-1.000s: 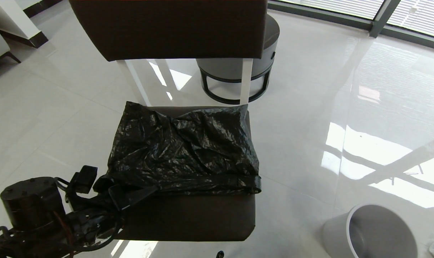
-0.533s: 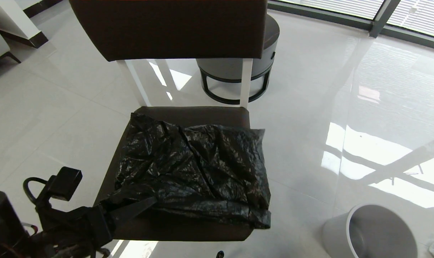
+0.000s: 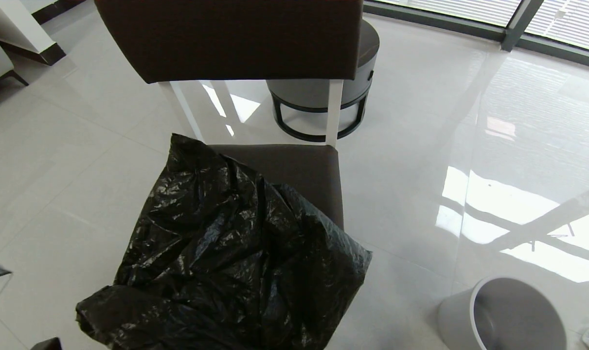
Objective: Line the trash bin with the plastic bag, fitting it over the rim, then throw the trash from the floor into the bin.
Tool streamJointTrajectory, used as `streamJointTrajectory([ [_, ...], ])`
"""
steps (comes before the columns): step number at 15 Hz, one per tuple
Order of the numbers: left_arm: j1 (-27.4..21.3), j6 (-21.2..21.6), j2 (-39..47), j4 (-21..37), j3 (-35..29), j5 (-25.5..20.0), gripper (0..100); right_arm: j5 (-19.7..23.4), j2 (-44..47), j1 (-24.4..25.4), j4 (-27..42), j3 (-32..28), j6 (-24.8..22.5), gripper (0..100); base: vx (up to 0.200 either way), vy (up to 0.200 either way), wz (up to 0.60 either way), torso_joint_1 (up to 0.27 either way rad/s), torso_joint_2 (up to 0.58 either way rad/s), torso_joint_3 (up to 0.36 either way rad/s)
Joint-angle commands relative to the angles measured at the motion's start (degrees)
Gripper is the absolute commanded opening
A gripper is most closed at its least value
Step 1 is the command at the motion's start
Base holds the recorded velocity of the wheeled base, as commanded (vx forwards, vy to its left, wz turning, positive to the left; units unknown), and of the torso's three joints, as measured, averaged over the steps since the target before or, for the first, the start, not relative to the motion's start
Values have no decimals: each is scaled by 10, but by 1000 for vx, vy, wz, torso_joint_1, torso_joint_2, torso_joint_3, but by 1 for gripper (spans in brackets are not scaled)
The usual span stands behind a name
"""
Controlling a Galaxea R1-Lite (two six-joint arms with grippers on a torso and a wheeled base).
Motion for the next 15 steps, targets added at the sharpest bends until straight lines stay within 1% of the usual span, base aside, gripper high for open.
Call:
streamJointTrajectory([
  [1, -31, 13, -85, 35, -44, -1, 0, 0, 0, 0, 0, 0, 0, 0, 0, 0, 0, 0, 0, 0],
  [2, -31, 17, -86, 37, -49, -1, 0, 0, 0, 0, 0, 0, 0, 0, 0, 0, 0, 0, 0, 0],
  [4, -31, 53, -85, 47, -47, -1, 0, 0, 0, 0, 0, 0, 0, 0, 0, 0, 0, 0, 0, 0],
  [5, -30, 92, -87, 73, -44, 0, 0, 0, 0, 0, 0, 0, 0, 0, 0, 0, 0, 0, 0, 0],
  [6, -28, 120, -86, 91, -42, 3, 0, 0, 0, 0, 0, 0, 0, 0, 0, 0, 0, 0, 0, 0],
  [7, -25, 186, -86, 146, -43, 29, 0, 0, 0, 0, 0, 0, 0, 0, 0, 0, 0, 0, 0, 0],
  [8, -25, 200, -88, 155, -44, 49, 0, 0, 0, 0, 0, 0, 0, 0, 0, 0, 0, 0, 0, 0],
  [9, -25, 201, -99, 155, -44, 46, 0, 0, 0, -1, 0, 0, 0, 0, 0, 0, 0, 0, 0, 0],
  [10, -33, 201, -122, 159, -46, 28, 0, 0, 0, 0, 0, 0, 0, 0, 0, 0, 0, 0, 0, 0],
  [11, -29, 205, -128, 160, -45, 28, 0, 0, 0, 0, 0, 0, 0, 0, 0, 0, 0, 0, 0, 0],
  [13, -43, 219, -135, 160, -44, 25, 0, 0, 0, -1, 0, 0, 0, 0, 0, 0, 0, 0, 0, 0],
  [15, -67, 227, -136, 160, -41, -2, 0, 0, 0, 0, 0, 0, 0, 0, 0, 0, 0, 0, 0, 0],
])
